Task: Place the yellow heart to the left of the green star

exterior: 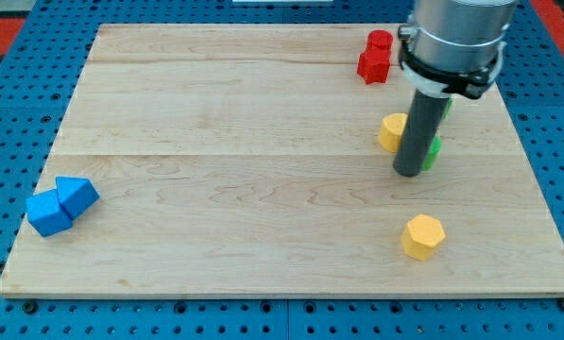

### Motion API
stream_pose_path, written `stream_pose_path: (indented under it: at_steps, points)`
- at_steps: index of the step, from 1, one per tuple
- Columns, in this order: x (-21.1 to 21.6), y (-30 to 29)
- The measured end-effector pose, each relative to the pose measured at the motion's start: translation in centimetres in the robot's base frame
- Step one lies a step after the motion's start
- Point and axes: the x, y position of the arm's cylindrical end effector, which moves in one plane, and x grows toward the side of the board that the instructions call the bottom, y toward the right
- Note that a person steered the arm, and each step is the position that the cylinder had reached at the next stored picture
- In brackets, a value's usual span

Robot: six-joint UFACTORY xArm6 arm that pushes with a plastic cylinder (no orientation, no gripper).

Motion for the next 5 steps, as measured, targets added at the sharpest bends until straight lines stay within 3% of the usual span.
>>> stream_pose_path:
  at_steps: [5]
  points:
    - [-9.6,-4.5]
